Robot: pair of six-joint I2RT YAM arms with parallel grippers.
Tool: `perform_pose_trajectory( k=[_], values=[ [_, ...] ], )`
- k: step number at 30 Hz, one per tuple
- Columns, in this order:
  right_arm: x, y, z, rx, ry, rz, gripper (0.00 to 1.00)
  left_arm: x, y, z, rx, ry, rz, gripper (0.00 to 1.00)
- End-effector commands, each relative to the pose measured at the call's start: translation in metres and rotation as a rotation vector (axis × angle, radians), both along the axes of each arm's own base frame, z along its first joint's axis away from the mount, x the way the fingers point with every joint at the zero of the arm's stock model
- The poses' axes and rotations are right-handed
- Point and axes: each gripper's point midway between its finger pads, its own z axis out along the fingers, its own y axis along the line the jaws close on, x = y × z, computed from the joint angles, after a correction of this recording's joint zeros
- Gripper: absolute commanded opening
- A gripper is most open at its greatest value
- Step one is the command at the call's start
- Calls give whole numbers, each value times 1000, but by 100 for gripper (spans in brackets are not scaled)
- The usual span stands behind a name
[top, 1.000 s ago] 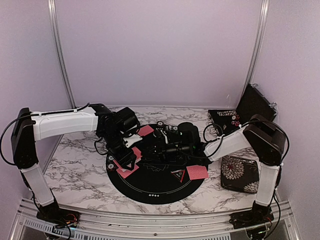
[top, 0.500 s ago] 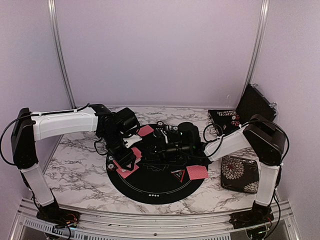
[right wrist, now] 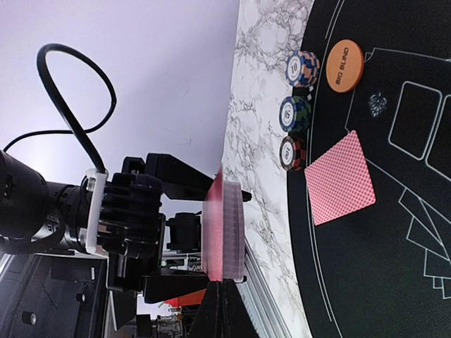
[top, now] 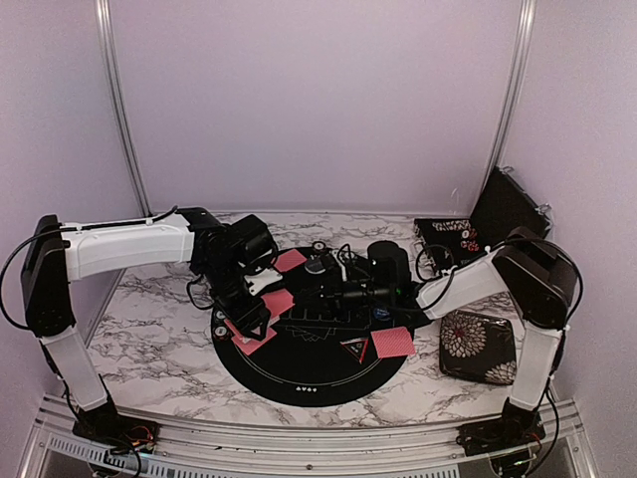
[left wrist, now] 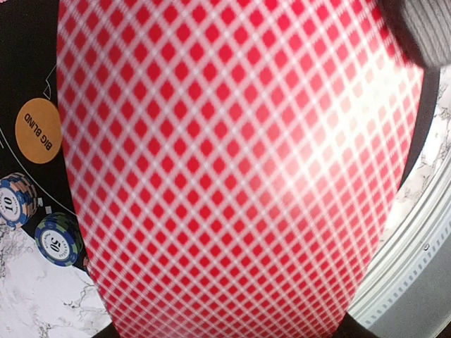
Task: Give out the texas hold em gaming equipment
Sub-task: Pick up the poker card from the face-down deck piles, then distribute the poker card in the big blind area.
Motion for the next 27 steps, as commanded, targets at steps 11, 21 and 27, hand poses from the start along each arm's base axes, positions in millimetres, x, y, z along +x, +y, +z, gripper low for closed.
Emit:
perform_pose_trajectory(
  k=[11, 21, 27],
  values=[
    [11, -35, 18, 59, -30, -33, 0, -6, 6, 14, -35, -23, 14, 55],
    [21, -61, -7, 13, -17, -79, 0, -5, 11, 17, -42, -32, 27, 55],
    [25, -51, -22, -46, -26, -75, 0, -4, 11, 17, -40, -32, 29, 55]
  ],
)
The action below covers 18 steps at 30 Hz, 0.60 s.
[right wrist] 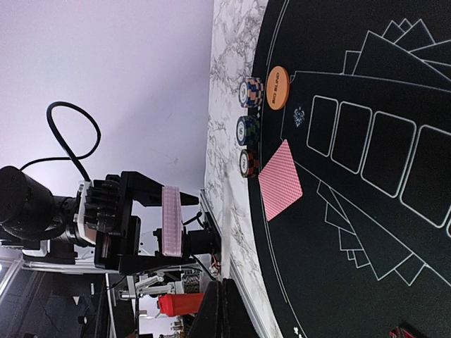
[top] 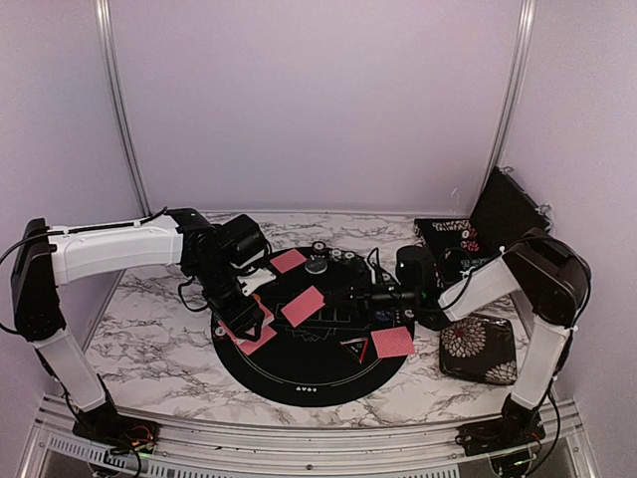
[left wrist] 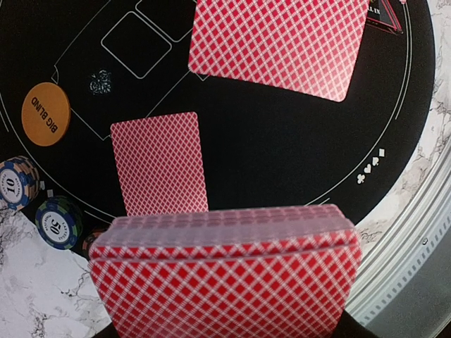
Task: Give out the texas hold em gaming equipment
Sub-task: Distribute the poker card in the big blind area.
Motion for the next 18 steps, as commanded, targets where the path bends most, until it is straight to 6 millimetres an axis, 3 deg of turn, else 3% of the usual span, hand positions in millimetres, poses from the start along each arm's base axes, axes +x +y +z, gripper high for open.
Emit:
perform_pose_trajectory(
  k=[1, 12, 18],
  values=[
    [6, 14, -1, -32, -61, 19, 0, 2, 1, 10, -29, -24, 10, 55],
    [-11, 75, -23, -67, -78, 121, 0, 3, 0, 10, -30, -22, 10, 55],
    [-14, 94, -40, -108, -84, 141, 0, 2, 1, 11, -31, -23, 10, 55]
  ],
)
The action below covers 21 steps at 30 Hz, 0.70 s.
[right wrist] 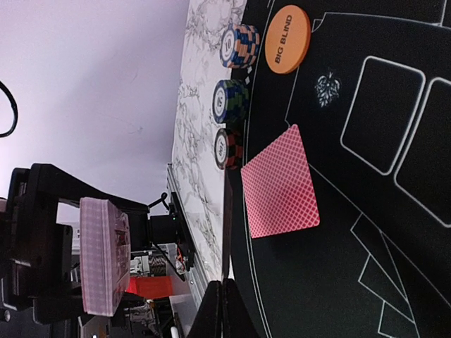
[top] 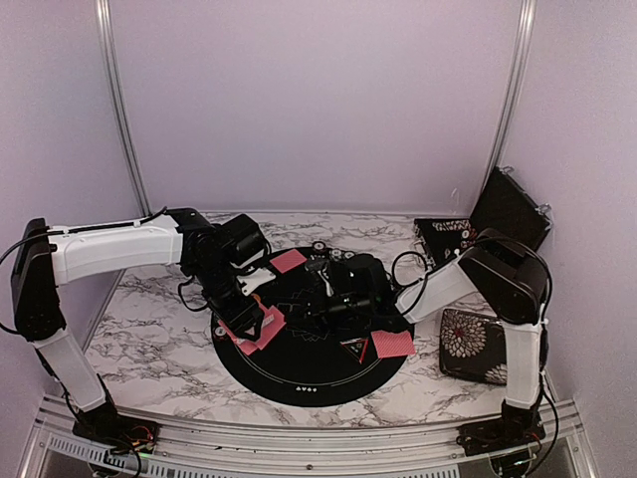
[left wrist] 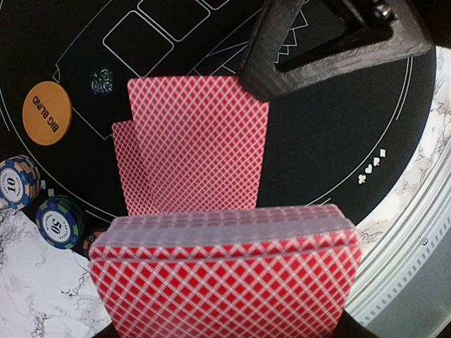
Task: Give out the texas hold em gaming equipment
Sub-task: Distribute the poker card in the big blind area.
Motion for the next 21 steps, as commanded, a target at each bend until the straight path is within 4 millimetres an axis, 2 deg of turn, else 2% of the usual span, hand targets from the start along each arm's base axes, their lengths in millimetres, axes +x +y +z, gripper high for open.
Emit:
perform_pose_trajectory(
  k=[1, 8, 21],
  values=[
    [4, 15, -6, -23, -38, 2, 0, 0, 1, 11, -30, -23, 5, 55],
    [5, 16, -27, -78, -29, -1, 0, 0, 0, 9, -31, -16, 3, 55],
    [-4, 21, -42, -121, -17, 20, 0, -1, -1, 6, -29, -9, 0, 55]
  ],
)
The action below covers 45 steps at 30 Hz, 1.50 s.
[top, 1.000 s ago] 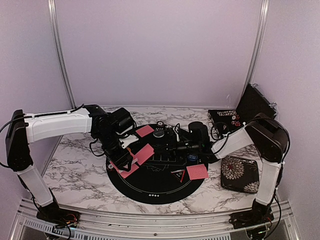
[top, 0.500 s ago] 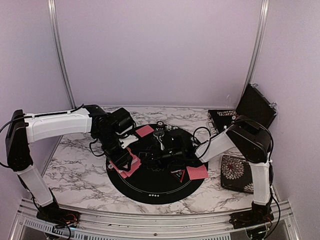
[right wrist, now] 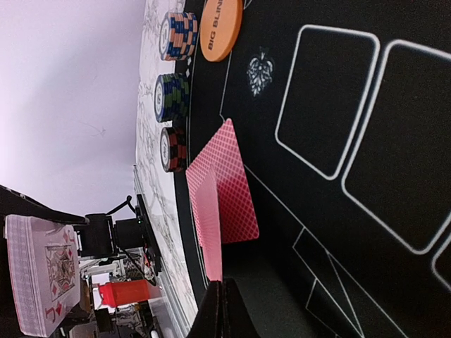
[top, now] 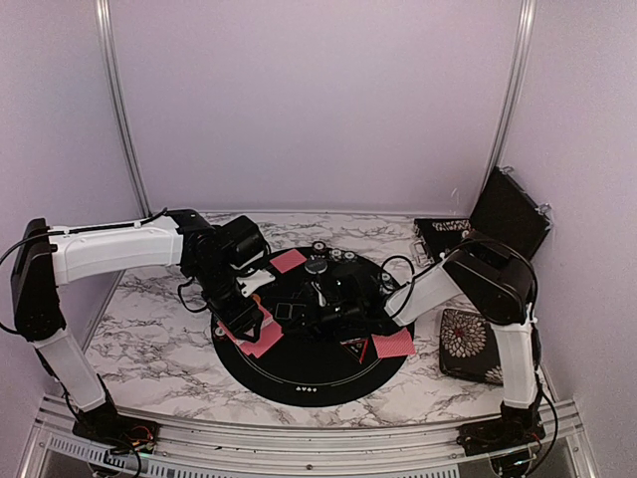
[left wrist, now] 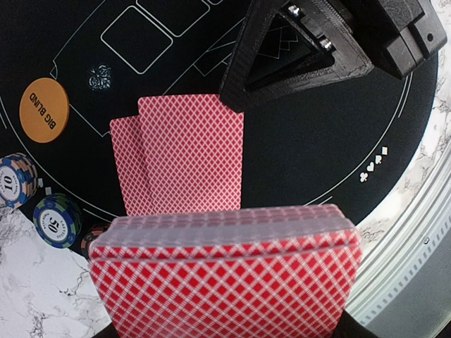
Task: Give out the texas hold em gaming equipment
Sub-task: Distribute the poker card in the big blind area.
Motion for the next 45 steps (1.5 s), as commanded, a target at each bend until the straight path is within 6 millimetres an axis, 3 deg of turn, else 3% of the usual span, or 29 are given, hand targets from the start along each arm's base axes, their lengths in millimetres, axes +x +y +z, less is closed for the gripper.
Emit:
perform_pose_trajectory(
  k=[1, 9, 24, 34, 40, 45],
  values=[
    [-3, 12, -2, -13, -25, 21, 0, 1, -2, 9, -36, -16, 0, 55],
    [-4, 13, -6, -46, -33, 29, 8, 0, -2, 9, -37, -16, -2, 55],
    [5, 6, 0, -155, -115, 7, 41, 0, -2, 8, -39, -11, -2, 55],
    [3, 4, 12, -137, -134, -15, 54, 1, -2, 9, -43, -16, -2, 55],
    [-3, -1, 18, -115, -122, -26, 56, 0, -1, 8, -41, -15, -1, 55],
    [0, -8, 38, -75, -133, -50, 56, -1, -1, 9, -44, -13, -2, 55]
  ],
)
